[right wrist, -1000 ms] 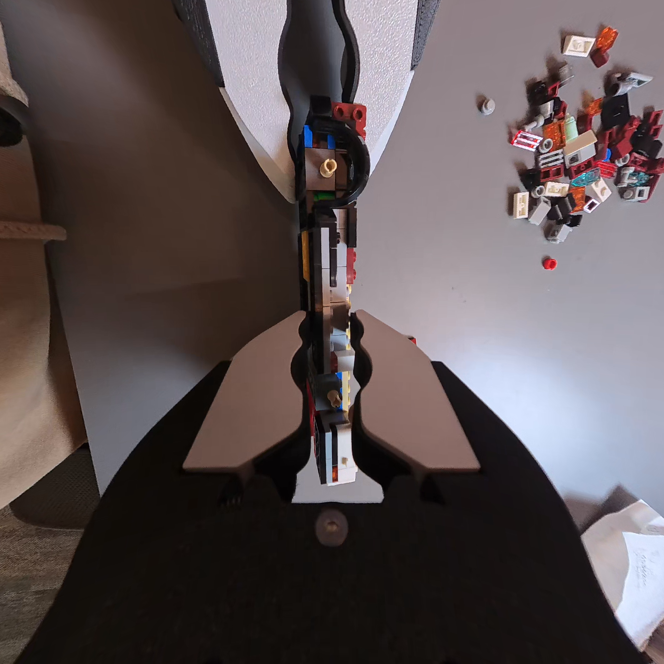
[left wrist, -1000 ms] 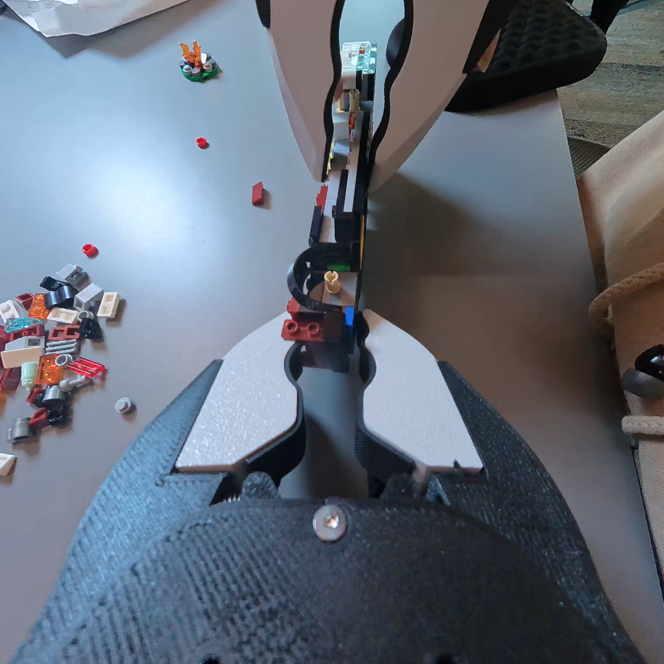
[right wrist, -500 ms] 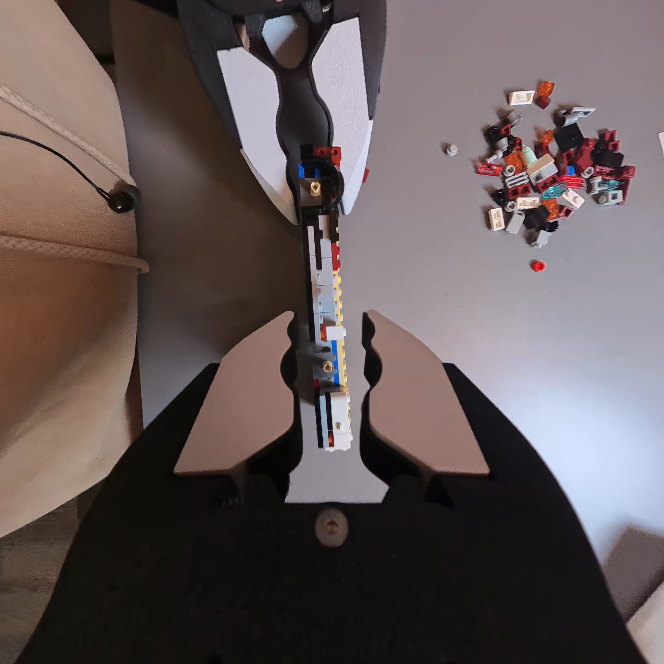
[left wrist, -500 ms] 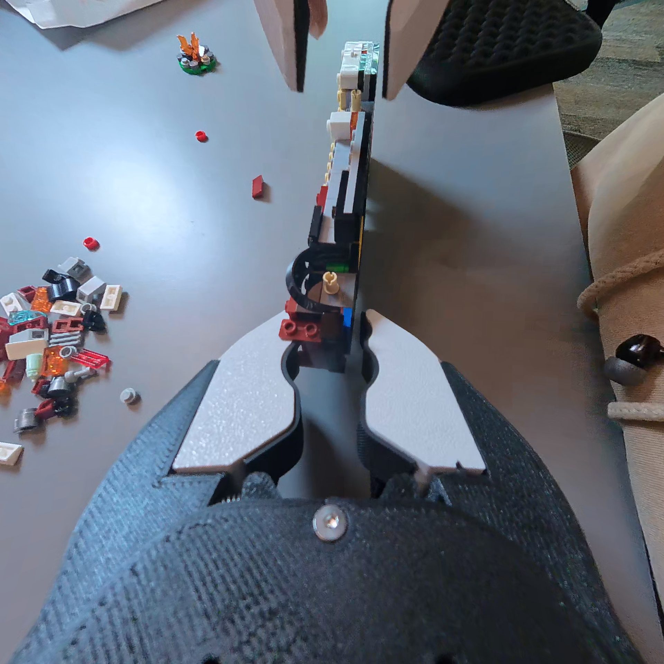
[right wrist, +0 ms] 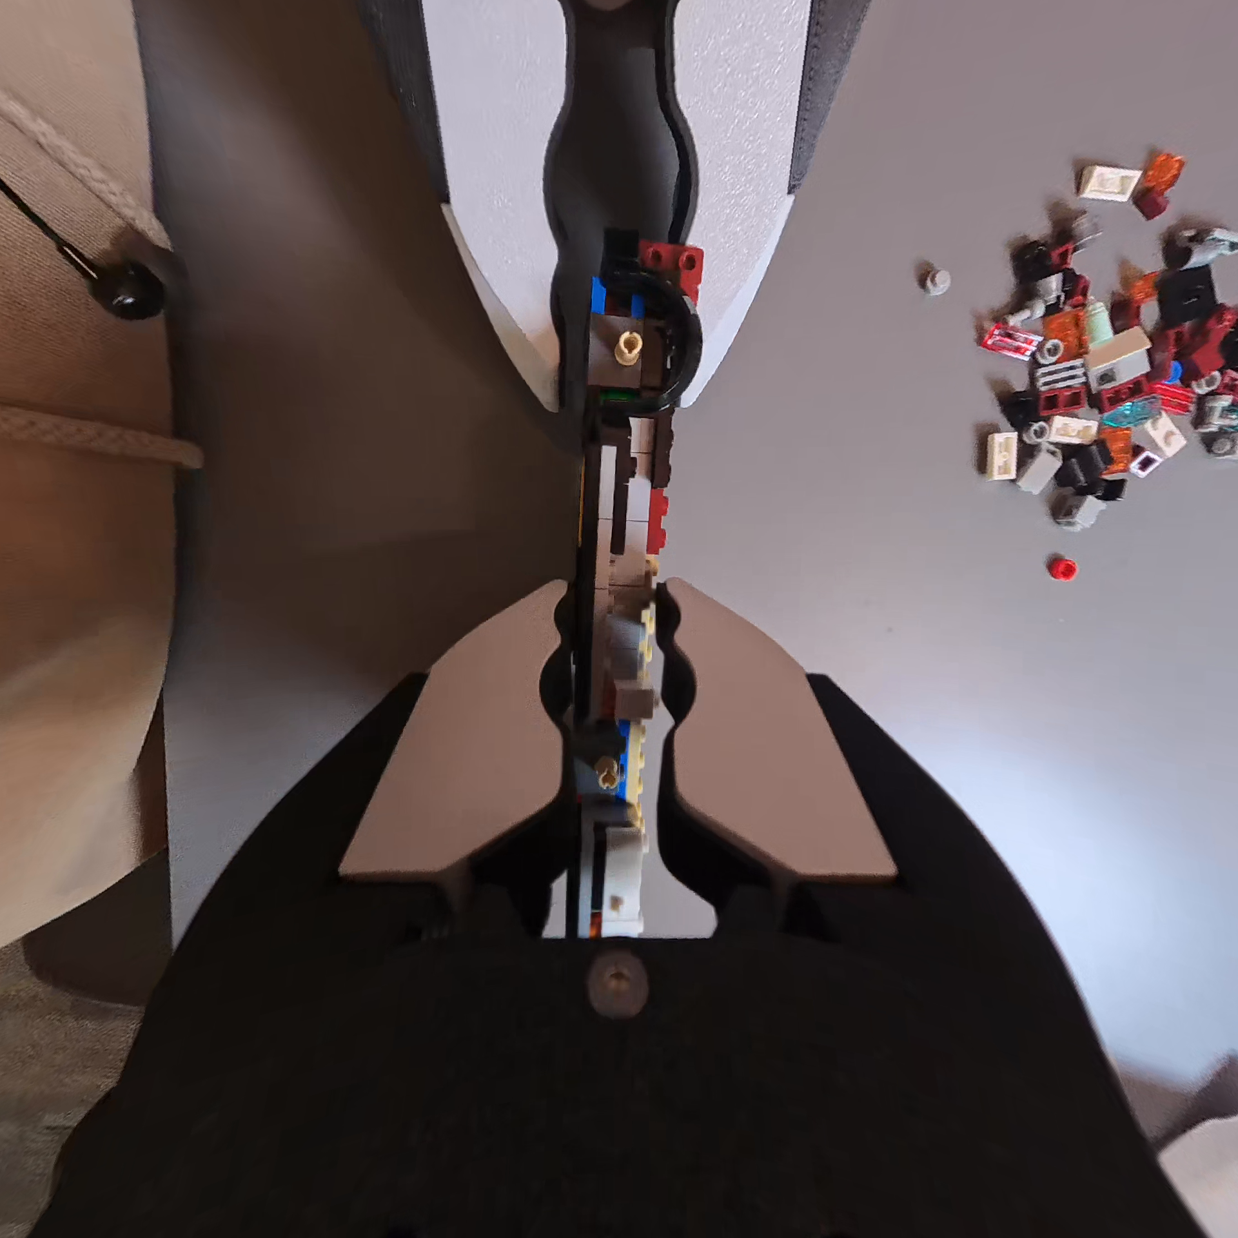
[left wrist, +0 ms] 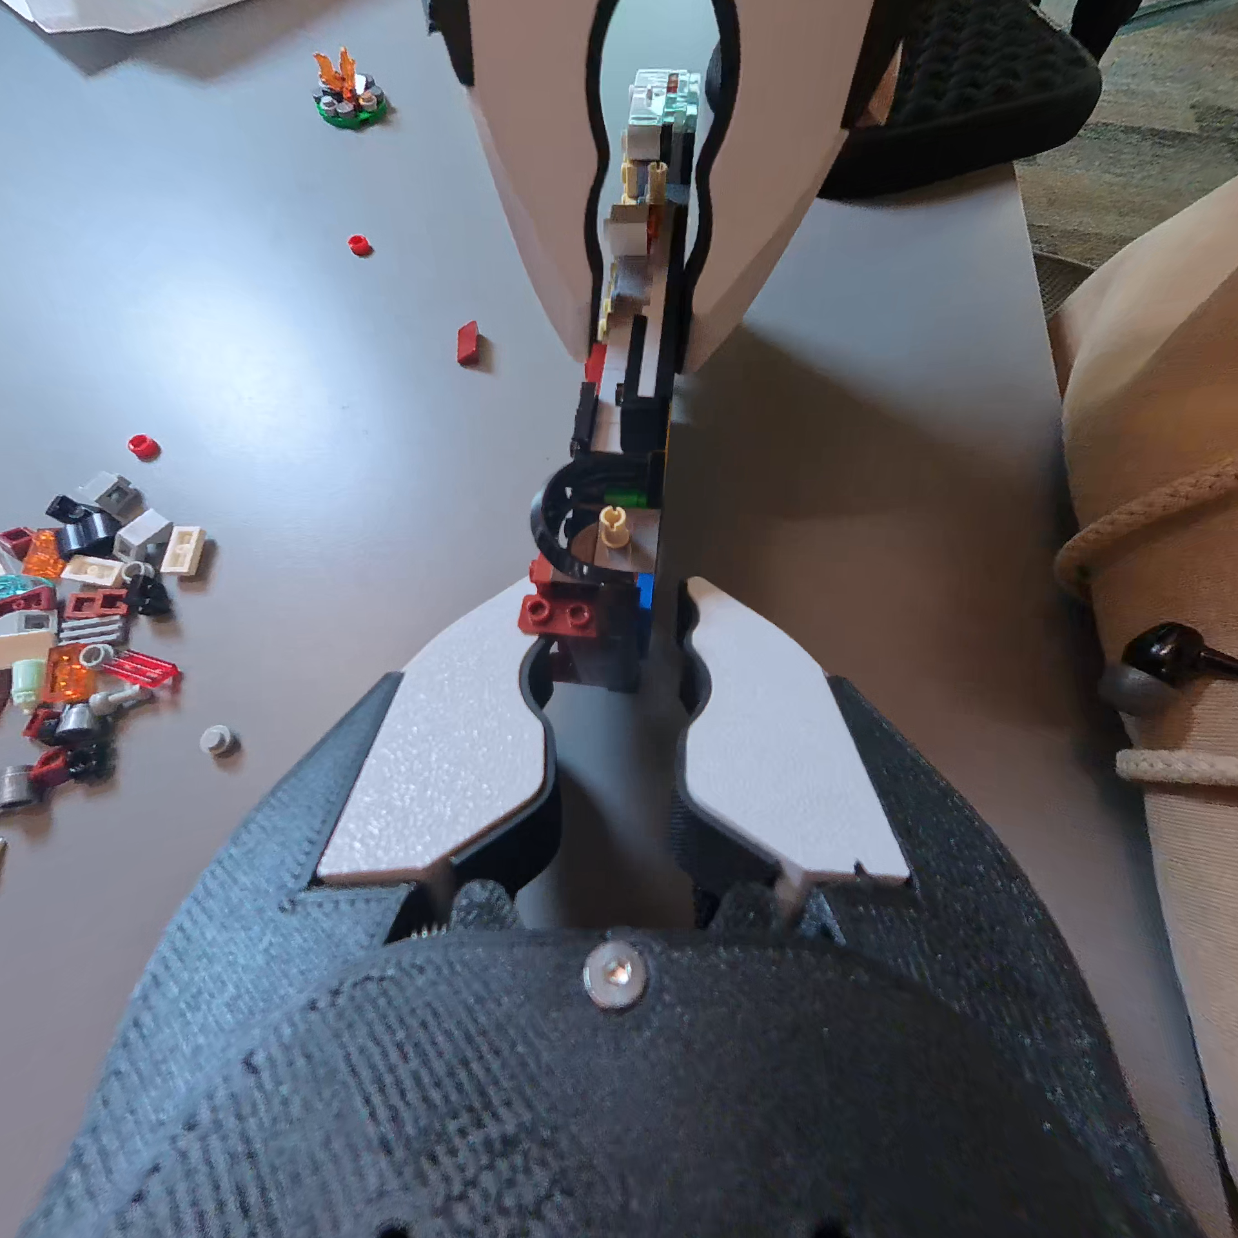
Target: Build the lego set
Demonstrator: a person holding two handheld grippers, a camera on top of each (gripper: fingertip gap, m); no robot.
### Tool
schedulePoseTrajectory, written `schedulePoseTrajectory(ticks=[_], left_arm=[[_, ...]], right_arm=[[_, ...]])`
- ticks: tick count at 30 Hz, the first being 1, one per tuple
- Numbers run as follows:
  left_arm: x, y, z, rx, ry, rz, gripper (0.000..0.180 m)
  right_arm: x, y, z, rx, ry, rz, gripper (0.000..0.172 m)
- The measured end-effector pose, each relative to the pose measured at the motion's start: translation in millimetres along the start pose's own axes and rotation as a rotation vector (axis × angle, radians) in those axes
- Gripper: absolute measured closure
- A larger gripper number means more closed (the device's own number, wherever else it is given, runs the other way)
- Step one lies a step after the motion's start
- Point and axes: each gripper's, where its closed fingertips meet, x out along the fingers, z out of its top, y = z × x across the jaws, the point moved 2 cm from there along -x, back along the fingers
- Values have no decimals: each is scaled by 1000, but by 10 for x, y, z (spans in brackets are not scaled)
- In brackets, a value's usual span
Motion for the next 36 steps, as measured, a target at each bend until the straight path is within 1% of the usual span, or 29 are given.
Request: schedulePoseTrajectory(ticks=[4, 6, 9, 14, 21, 24, 26, 28, 29, 31, 34, 36], left_arm=[[-48, -70, 43, 4, -10, -53, 137], [-44, -109, 39, -31, -10, -92, 134], [-8, -59, -5, -74, 1, -78, 131], [3, -28, -25, -11, 21, -28, 129], [-59, -8, 14, 23, -5, -11, 149], [-47, -17, 8, 29, -1, -10, 149], [-49, -12, 10, 27, -3, -8, 147], [-61, -8, 20, 17, -7, -11, 143], [-71, -7, 23, 15, -7, -15, 141], [-90, 3, 20, 12, -3, -16, 138], [-138, -14, 25, 15, -7, -41, 133], [-199, -22, 58, 4, -33, -70, 131]], right_arm=[[-42, -13, -4, 8, 0, -5, 150], [-37, 5, -8, -1, 9, -5, 151], [2, 25, -8, -33, 31, -26, 151], [19, 51, -34, -37, 46, -34, 151], [8, 32, -63, 4, 45, -47, 151], [-59, 26, -29, 28, 11, -27, 134], [-205, -6, 39, 53, -74, 16, 133], [-371, -161, 44, 97, -146, 21, 139], [-427, -269, 2, 104, -162, 3, 142], [-431, -490, -169, 93, -130, -59, 147], [-220, -579, -425, 63, -44, -46, 151], [-61, -581, -537, 35, 7, -39, 153]])
